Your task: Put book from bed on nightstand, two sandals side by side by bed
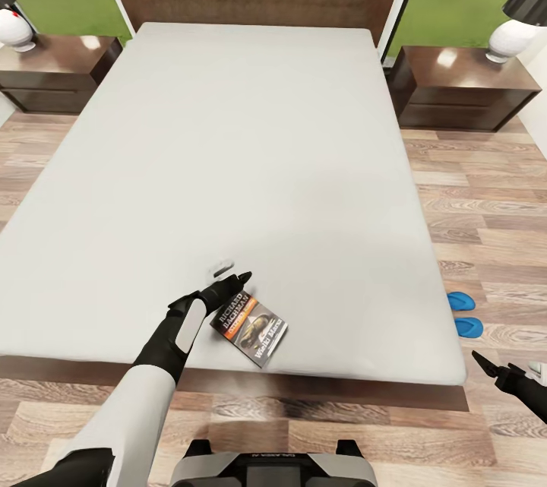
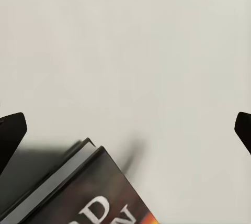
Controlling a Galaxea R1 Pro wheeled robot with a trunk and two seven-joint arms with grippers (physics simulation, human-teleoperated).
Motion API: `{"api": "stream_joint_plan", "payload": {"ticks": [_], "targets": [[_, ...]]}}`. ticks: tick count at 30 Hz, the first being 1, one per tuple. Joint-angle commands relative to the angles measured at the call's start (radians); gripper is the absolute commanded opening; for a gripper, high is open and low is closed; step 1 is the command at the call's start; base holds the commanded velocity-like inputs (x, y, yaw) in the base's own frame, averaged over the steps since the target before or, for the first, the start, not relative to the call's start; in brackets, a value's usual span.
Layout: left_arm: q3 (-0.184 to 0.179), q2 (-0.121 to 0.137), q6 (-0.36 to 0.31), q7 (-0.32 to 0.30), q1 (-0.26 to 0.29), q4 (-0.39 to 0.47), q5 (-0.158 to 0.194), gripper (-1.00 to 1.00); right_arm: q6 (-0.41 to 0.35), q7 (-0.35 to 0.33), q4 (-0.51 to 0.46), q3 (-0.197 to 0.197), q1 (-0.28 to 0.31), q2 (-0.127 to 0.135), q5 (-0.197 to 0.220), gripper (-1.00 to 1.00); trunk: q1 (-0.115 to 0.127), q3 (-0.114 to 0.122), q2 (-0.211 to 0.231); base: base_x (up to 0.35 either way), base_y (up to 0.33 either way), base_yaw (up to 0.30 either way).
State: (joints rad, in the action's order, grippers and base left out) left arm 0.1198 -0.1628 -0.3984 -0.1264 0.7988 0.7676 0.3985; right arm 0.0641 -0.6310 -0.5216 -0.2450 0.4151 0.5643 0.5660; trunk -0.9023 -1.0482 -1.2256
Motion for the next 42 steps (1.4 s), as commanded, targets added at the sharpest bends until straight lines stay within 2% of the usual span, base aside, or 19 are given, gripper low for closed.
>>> {"api": "stream_joint_plan", "payload": {"ticks": [1, 7, 31, 35, 42], "targets": [[0.006, -0.001, -0.008, -0.004, 0.0, 0.001, 0.005, 1.0, 0.0, -0.006, 0.002, 0.0, 0.001, 0.0, 0.006, 1.0, -0.004, -0.004, -0.007, 0.0, 0.0, 0.0], [0.006, -0.001, -0.009, -0.004, 0.0, 0.001, 0.005, 1.0, 0.0, -0.006, 0.002, 0.0, 0.001, 0.0, 0.006, 1.0, -0.027, -0.022, -0.049, 0.0, 0.0, 0.0], [0.006, -0.001, -0.009, -0.004, 0.0, 0.001, 0.005, 1.0, 0.0, -0.006, 0.002, 0.0, 0.001, 0.0, 0.006, 1.0, -0.027, -0.022, -0.049, 0.0, 0.0, 0.0], [0.006, -0.001, -0.01, -0.004, 0.0, 0.001, 0.005, 1.0, 0.0, -0.006, 0.002, 0.0, 0.001, 0.0, 0.006, 1.0, -0.012, -0.01, -0.021, 0.0, 0.0, 0.0], [0.006, -0.001, -0.01, -0.004, 0.0, 0.001, 0.005, 1.0, 0.0, -0.006, 0.002, 0.0, 0.001, 0.0, 0.006, 1.0, -0.012, -0.01, -0.021, 0.0, 0.0, 0.0]]}}
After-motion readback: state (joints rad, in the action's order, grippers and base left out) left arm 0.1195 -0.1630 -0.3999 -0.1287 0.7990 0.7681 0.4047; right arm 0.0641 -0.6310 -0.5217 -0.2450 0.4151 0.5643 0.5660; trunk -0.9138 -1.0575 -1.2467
